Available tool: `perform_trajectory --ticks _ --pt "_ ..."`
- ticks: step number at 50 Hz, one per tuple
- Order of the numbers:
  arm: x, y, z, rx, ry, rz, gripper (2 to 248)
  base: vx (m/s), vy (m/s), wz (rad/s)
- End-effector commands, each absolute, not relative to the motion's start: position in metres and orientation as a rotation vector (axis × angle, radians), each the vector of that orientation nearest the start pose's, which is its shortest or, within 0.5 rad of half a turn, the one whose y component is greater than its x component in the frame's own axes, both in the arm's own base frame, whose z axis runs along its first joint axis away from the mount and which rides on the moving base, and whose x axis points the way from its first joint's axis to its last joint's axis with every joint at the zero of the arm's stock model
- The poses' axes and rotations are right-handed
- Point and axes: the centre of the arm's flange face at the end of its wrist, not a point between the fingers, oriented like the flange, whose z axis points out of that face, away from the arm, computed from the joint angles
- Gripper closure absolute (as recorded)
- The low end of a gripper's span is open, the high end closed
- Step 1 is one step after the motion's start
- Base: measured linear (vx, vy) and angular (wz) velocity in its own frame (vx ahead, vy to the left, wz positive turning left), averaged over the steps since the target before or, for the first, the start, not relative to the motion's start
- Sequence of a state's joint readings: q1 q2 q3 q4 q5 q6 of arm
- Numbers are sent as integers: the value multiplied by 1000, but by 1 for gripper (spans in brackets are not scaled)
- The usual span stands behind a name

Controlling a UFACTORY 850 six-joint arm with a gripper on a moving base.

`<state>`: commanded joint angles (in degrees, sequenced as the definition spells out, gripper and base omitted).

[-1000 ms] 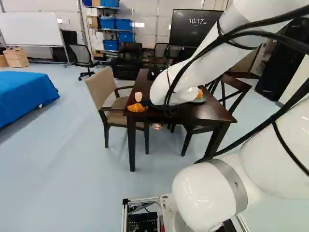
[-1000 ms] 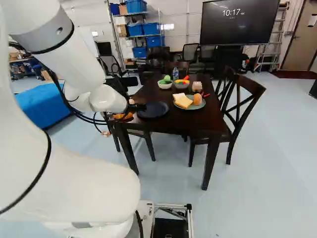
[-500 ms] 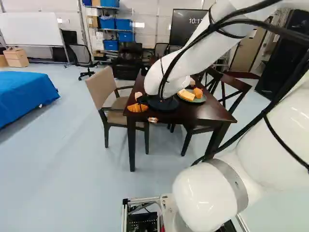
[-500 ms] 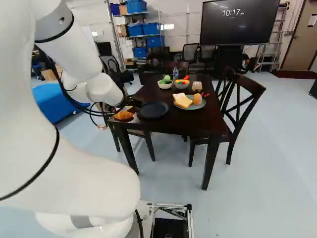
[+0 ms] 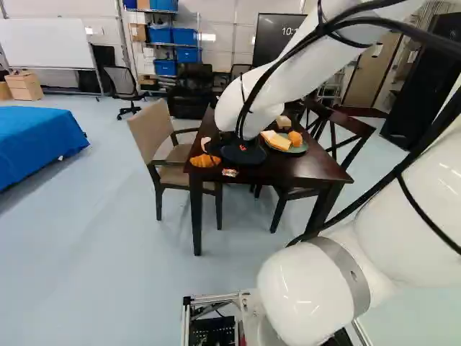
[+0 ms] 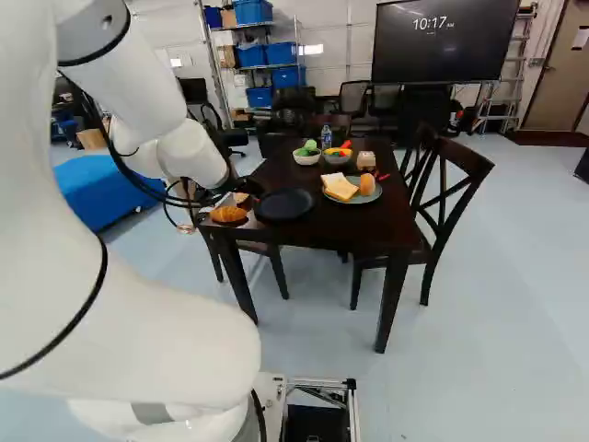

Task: Move the croissant to the empty plate

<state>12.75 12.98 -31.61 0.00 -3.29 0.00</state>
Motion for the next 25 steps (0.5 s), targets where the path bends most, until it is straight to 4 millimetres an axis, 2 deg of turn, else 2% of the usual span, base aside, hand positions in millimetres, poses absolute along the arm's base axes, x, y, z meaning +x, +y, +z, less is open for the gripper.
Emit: perform_trajectory --ticks 25 --pt "376 103 500 -2891 -390 -923 3 0 0 0"
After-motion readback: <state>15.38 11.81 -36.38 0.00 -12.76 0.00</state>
